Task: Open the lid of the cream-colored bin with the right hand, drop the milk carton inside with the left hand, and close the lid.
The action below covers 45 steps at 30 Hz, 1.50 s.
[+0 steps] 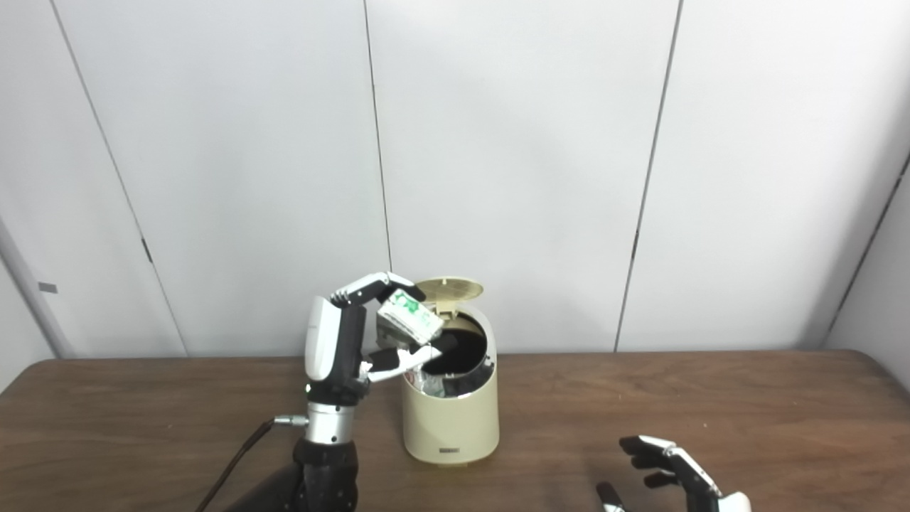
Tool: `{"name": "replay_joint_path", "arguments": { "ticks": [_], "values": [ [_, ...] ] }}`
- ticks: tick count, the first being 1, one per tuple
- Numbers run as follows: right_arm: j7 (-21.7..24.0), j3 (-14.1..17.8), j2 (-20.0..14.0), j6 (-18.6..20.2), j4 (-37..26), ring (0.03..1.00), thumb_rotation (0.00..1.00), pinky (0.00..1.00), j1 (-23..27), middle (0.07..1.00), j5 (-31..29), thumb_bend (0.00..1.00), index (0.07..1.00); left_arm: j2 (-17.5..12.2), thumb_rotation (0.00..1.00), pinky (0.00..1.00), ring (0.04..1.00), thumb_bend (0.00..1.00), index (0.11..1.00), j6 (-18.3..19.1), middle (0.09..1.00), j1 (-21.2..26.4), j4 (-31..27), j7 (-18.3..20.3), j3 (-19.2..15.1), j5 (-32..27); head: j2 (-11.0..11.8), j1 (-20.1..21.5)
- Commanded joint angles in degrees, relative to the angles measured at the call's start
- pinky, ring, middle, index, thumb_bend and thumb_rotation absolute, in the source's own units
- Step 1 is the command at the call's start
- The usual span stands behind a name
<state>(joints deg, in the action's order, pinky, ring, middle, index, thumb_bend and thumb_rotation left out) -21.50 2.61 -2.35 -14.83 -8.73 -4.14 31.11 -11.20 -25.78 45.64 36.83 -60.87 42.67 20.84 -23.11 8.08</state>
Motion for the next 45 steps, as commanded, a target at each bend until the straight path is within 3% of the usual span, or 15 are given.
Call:
{"name": "replay_joint_path", "arguments": {
  "ticks": [1, 10, 19, 45],
  "values": [
    [-0.86, -0.63, 1.2, -0.6, -0.24, 0.597, 0.18, 0.49, -1.13, 0.628, 1.02, 0.25, 0.622, -0.14, 0.0, 0.41, 0.463, 0.5, 0.472, -1.14, 0.483, 4.41, 0.22, -1.13, -0.07, -0.52, -0.06, 0.01],
    [-1.18, -0.97, 2.08, 0.64, -0.02, 0.586, 0.24, 0.48, -0.64, 0.625, 2.61, 0.24, 0.619, 0.68, 0.0, 0.4, 0.465, 0.5, 0.479, -1.14, 0.476, 6.58, 2.38, -2.3, 3.12, -2.6, 0.42, 0.72],
    [-1.86, -1.9, 2.44, 0.07, 0.09, 0.581, 0.25, 0.47, -0.86, 0.625, 3.13, 0.24, 0.618, 2.06, 0.0, 0.38, 0.455, 0.5, 0.487, -1.14, 0.474, 7.54, 2.95, -1.46, 4.01, -3.96, 0.43, 1.7],
    [-2.96, -3.48, 2.74, -0.7, 0.58, 0.57, 0.16, 0.45, -1.16, 0.622, 3.87, 0.25, 0.622, 4.4, 0.0, 0.38, 0.459, 0.5, 0.471, -1.14, 0.485, 9.38, 5.07, 0.51, 5.05, -6.54, 0.15, 3.98]
  ]
}}
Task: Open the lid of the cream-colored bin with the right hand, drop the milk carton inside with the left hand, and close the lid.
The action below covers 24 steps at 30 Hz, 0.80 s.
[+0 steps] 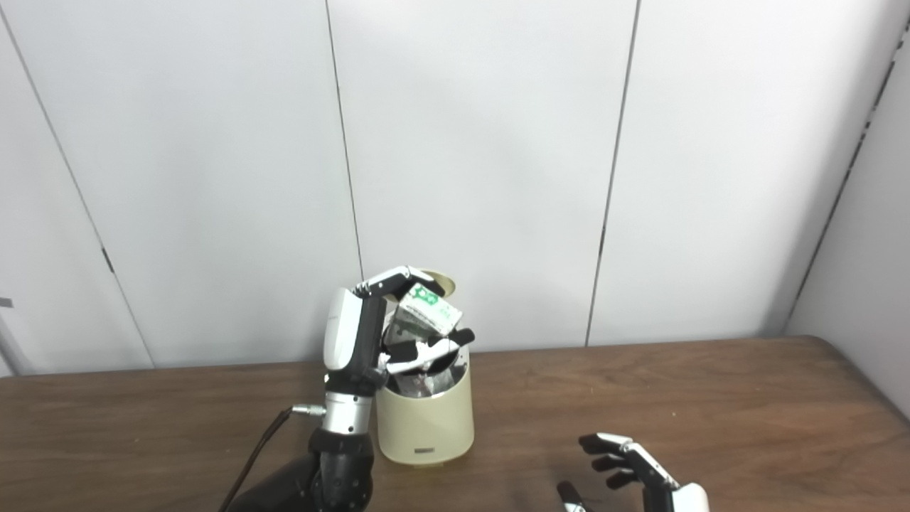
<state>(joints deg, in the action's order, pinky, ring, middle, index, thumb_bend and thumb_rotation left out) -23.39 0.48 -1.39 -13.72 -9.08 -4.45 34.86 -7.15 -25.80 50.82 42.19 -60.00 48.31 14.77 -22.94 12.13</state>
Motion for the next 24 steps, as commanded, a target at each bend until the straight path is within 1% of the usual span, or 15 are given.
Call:
{"name": "replay_joint_path", "arguments": {
  "ticks": [1, 5, 8, 9, 11, 14, 16, 18, 24],
  "values": [
    [-1.12, -1.42, 1.77, -1.86, 0.88, 0.571, 0.17, 0.45, -0.91, 0.622, 0.17, 0.25, 0.623, 0.48, 0.0, 0.38, 0.46, 0.5, 0.469, -1.13, 0.487, 4.03, 0.05, 0.01, -0.83, -0.92, -0.02, -0.06],
    [-1.25, -1.73, 1.81, -1.96, 0.57, 0.566, 0.16, 0.45, -1.09, 0.619, 0.27, 0.25, 0.623, 1.33, 0.0, 0.4, 0.467, 0.5, 0.469, -1.13, 0.483, 2.36, 0.73, 4.52, -3.54, -4.36, -0.35, -0.19],
    [-1.47, -1.89, 1.55, -2.17, 0.63, 0.566, 0.15, 0.45, -1.02, 0.613, 0.46, 0.25, 0.619, 1.95, 0.0, 0.41, 0.468, 0.5, 0.476, -1.13, 0.478, 1.13, 0.5, 7.19, -5.86, -5.64, -0.36, -0.23],
    [-1.43, -1.91, 1.53, -1.94, 0.54, 0.572, 0.18, 0.45, -1.04, 0.617, 0.49, 0.25, 0.619, 2.23, 0.0, 0.41, 0.47, 0.5, 0.478, -1.13, 0.475, 0.56, 0.06, 8.69, -7.15, -6.57, -0.36, -0.23],
    [-1.37, -1.92, 1.48, -1.79, 0.52, 0.577, 0.2, 0.46, -1.02, 0.619, 0.36, 0.26, 0.617, 2.84, 0.0, 0.42, 0.468, 0.5, 0.48, -1.13, 0.473, -0.38, -0.69, 11.76, -9.76, -8.11, -0.42, -0.27],
    [-1.39, -1.89, 1.27, -2.33, 0.87, 0.576, 0.21, 0.46, -0.87, 0.616, -0.21, 0.26, 0.618, 3.84, 0.0, 0.42, 0.462, 0.5, 0.482, -1.13, 0.475, -1.7, -1.59, 16.53, -13.94, -9.9, -0.4, -0.34],
    [-1.31, -1.88, 1.28, -2.17, 0.89, 0.578, 0.21, 0.46, -0.87, 0.617, -0.4, 0.25, 0.618, 4.43, 0.0, 0.41, 0.459, 0.5, 0.483, -1.13, 0.477, -2.48, -2.0, 19.06, -16.38, -10.32, -0.36, -0.36],
    [-1.18, -1.89, 1.19, -1.97, 0.74, 0.575, 0.21, 0.46, -0.91, 0.616, -0.43, 0.25, 0.617, 4.86, 0.0, 0.41, 0.458, 0.5, 0.484, -1.13, 0.477, -3.21, -2.51, 20.8, -18.21, -10.28, -0.38, -0.37],
    [-1.23, -1.93, 1.24, -1.97, 0.56, 0.57, 0.21, 0.45, -1.02, 0.616, -0.49, 0.25, 0.616, 5.48, 0.0, 0.43, 0.469, 0.5, 0.479, -1.13, 0.479, -4.73, -3.31, 24.55, -21.42, -9.91, -0.57, -0.43]
  ]
}}
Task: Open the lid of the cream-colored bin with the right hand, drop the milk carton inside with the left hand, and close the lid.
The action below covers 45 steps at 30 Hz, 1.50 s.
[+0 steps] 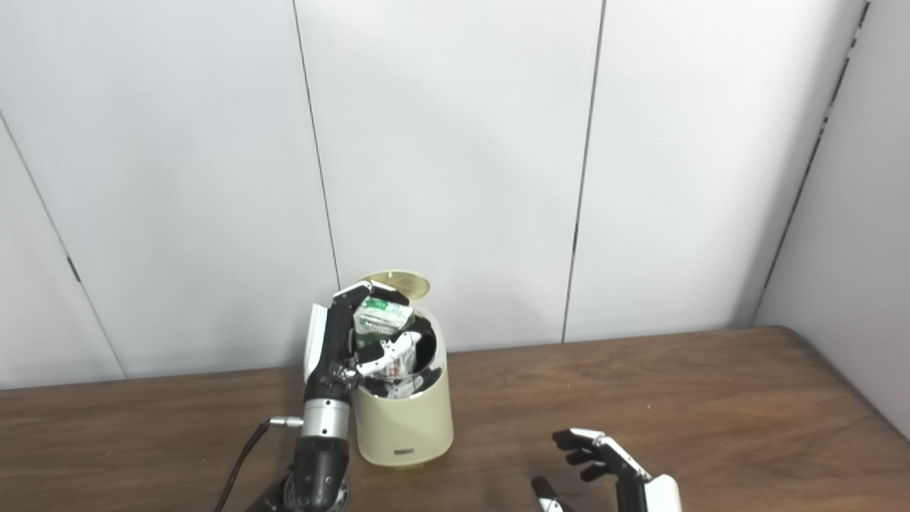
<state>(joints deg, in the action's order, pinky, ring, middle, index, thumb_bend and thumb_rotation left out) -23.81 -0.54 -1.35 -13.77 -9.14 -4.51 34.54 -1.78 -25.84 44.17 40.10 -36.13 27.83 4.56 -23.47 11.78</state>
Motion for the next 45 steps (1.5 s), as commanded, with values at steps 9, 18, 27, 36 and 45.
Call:
{"name": "replay_joint_path", "arguments": {
  "ticks": [9, 18, 27, 36, 45],
  "values": [
    [-0.72, -0.85, 1.04, -1.83, 1.11, 0.548, 0.19, 0.43, -0.62, 0.61, -0.28, 0.25, 0.617, 0.65, 0.0, 0.45, 0.474, 0.5, 0.484, -1.09, 0.48, 0.86, -2.21, 7.21, -4.89, -1.14, -0.11, -0.4],
    [-0.44, -0.98, 0.97, -1.56, 1.07, 0.55, 0.18, 0.43, -0.51, 0.61, -0.37, 0.25, 0.616, 3.16, 0.52, 0.56, 0.535, 0.98, 0.518, -1.08, 0.491, -0.88, -3.03, 22.75, -14.39, -4.47, -0.02, -0.39],
    [-0.04, -1.0, 1.16, -0.53, 0.78, 0.549, 0.19, 0.42, -0.49, 0.614, -0.05, 0.25, 0.62, 2.6, 0.76, 0.6, 0.548, 1.0, 0.554, -1.08, 0.511, -0.11, -1.63, 22.3, -13.87, -0.53, 0.11, -0.47],
    [-0.13, -1.02, 1.01, -0.95, 1.05, 0.551, 0.16, 0.43, -0.36, 0.609, -0.26, 0.26, 0.616, 2.65, 0.64, 0.7, 0.626, 1.0, 0.646, -1.08, 0.586, -0.4, -2.07, 30.33, -15.89, -2.81, 0.1, -0.65],
    [0.52, -0.68, 1.1, -0.01, 0.25, 0.568, 0.2, 0.45, -0.03, 0.615, -0.6, 0.26, 0.615, 2.6, 0.87, 0.51, 0.509, 0.66, 0.498, -1.08, 0.497, -2.57, -8.02, 24.94, -15.49, 0.15, 0.04, -0.9]
  ]
}}
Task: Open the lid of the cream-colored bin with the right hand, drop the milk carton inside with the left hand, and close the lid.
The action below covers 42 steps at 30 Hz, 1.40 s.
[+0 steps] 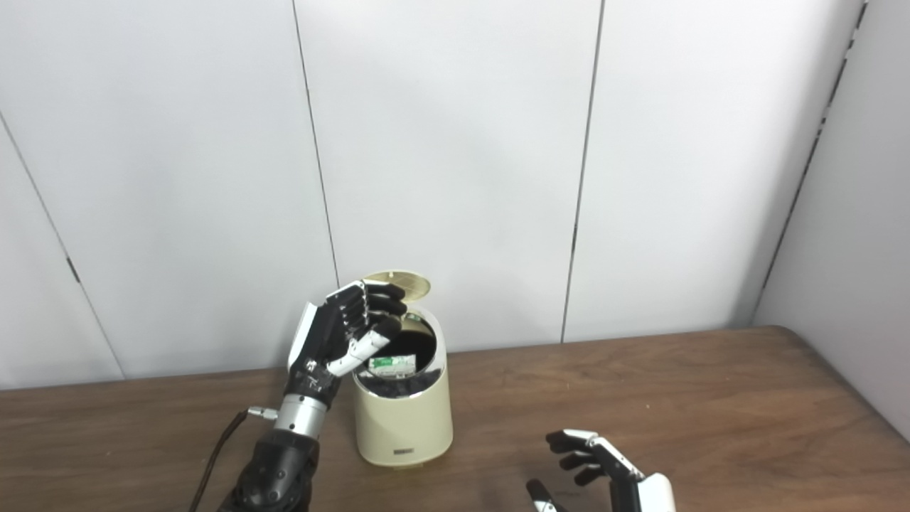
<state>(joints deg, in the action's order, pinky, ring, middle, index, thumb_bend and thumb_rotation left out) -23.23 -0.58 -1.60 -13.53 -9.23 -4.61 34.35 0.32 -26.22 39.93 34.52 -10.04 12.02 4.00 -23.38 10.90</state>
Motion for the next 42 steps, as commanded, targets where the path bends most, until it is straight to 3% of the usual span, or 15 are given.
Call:
{"name": "replay_joint_path", "arguments": {
  "ticks": [1, 2, 4, 5, 8, 11, 14, 16, 20, 23, 25, 29, 35, 38, 42],
  "values": [
    [0.56, -0.59, 1.34, 0.34, -0.5, 0.568, 0.21, 0.45, 0.21, 0.616, -0.79, 0.26, 0.615, 0.56, 0.93, 0.49, 0.486, 0.56, 0.482, -0.71, 0.484, 0.97, -3.77, -0.61, -0.01, -0.04, -0.01, -0.04],
    [1.37, -0.56, 1.3, 1.02, -1.74, 0.569, 0.23, 0.46, 0.45, 0.618, -1.22, 0.25, 0.617, 0.87, 0.97, 0.47, 0.464, 0.46, 0.471, -0.71, 0.471, 0.01, -5.4, 0.85, -0.85, -1.62, 0.09, 0.0],
    [2.42, -0.6, 0.84, 1.06, -3.84, 0.573, 0.26, 0.46, 1.16, 0.623, -1.63, 0.25, 0.623, 1.43, 0.84, 0.43, 0.433, 0.4, 0.468, -0.71, 0.459, -2.09, -9.0, 3.86, -2.34, -4.17, 0.22, 0.03],
    [2.71, -0.65, 0.34, 0.45, -4.5, 0.581, 0.33, 0.47, 1.68, 0.627, -1.56, 0.26, 0.63, 1.61, 0.76, 0.41, 0.419, 0.37, 0.471, -0.71, 0.456, -3.01, -10.65, 4.84, -2.85, -4.61, 0.5, 0.01],
    [4.54, -0.34, -0.68, 0.45, -7.78, 0.598, 0.49, 0.48, 3.59, 0.646, -2.45, 0.32, 0.653, 1.67, 0.58, 0.38, 0.408, 0.36, 0.473, -0.71, 0.454, -5.85, -16.04, 6.3, -3.8, -4.26, 0.99, -0.21],
    [5.22, 0.52, -1.94, -0.22, -10.92, 0.603, 0.46, 0.47, 6.67, 0.643, -2.55, 0.33, 0.645, 0.73, 0.46, 0.38, 0.43, 0.41, 0.502, -0.7, 0.482, -9.36, -21.73, 9.01, -4.61, -5.37, 1.25, -0.65],
    [6.46, 1.28, -3.89, -0.09, -12.61, 0.631, 0.51, 0.51, 9.48, 0.663, -3.0, 0.35, 0.656, -0.39, 0.45, 0.41, 0.471, 0.41, 0.552, -0.69, 0.53, -12.47, -25.89, 11.88, -5.16, -6.65, 1.68, -0.93],
    [9.73, 1.52, -5.77, 2.04, -14.05, 0.656, 0.57, 0.54, 10.58, 0.69, -5.11, 0.38, 0.688, -0.86, 0.45, 0.41, 0.48, 0.4, 0.566, -0.66, 0.541, -14.6, -28.11, 13.52, -5.13, -7.72, 2.09, -1.14],
    [17.89, 2.2, -9.47, 8.96, -17.83, 0.722, 0.74, 0.6, 12.81, 0.78, -9.79, 0.56, 0.792, -2.46, 0.51, 0.44, 0.514, 0.36, 0.575, 2.7, 0.558, -22.18, -35.26, 15.73, -4.73, -9.1, 2.23, -1.99],
    [21.04, 2.13, -11.75, 10.25, -17.96, 0.769, 0.81, 0.62, 15.37, 0.826, -9.58, 0.64, 0.83, -1.74, 0.58, 0.44, 0.516, 0.24, 0.575, 4.97, 0.558, -27.95, -39.68, 14.58, -6.25, -10.29, 2.6, -3.12],
    [22.04, 1.84, -12.85, 10.24, -17.55, 0.81, 0.86, 0.7, 17.45, 0.841, -8.55, 0.69, 0.846, -1.7, 0.59, 0.47, 0.558, 0.17, 0.613, 4.64, 0.594, -30.48, -40.3, 14.17, -7.54, -10.45, 2.62, -3.54],
    [24.35, 1.03, -13.3, 11.82, -17.36, 0.81, 0.87, 0.77, 21.41, 0.856, -7.95, 0.72, 0.865, -1.83, 0.49, 0.53, 0.607, 0.13, 0.646, 4.88, 0.628, -34.27, -40.78, 13.94, -9.76, -10.7, 3.06, -4.87],
    [29.94, -1.9, -14.49, 15.77, -16.26, 0.806, 0.9, 0.66, 30.32, 0.877, -3.18, 0.7, 0.882, -1.55, 0.44, 0.59, 0.656, 0.14, 0.674, 6.62, 0.667, -41.5, -42.76, 12.83, -11.68, -9.54, 3.39, -7.23],
    [31.33, -3.18, -15.02, 16.56, -14.15, 0.823, 0.91, 0.7, 34.08, 0.864, -0.27, 0.7, 0.871, -1.77, 0.32, 0.6, 0.661, 0.15, 0.67, 5.96, 0.674, -43.55, -42.05, 12.03, -12.6, -8.46, 3.44, -7.9],
    [33.84, -4.65, -15.02, 18.87, -11.57, 0.86, 0.89, 0.75, 38.21, 0.874, 1.34, 0.69, 0.875, -1.64, 0.31, 0.62, 0.669, 0.17, 0.667, 3.54, 0.675, -44.59, -38.62, 10.72, -14.04, -6.42, 3.37, -8.71]
  ]
}}
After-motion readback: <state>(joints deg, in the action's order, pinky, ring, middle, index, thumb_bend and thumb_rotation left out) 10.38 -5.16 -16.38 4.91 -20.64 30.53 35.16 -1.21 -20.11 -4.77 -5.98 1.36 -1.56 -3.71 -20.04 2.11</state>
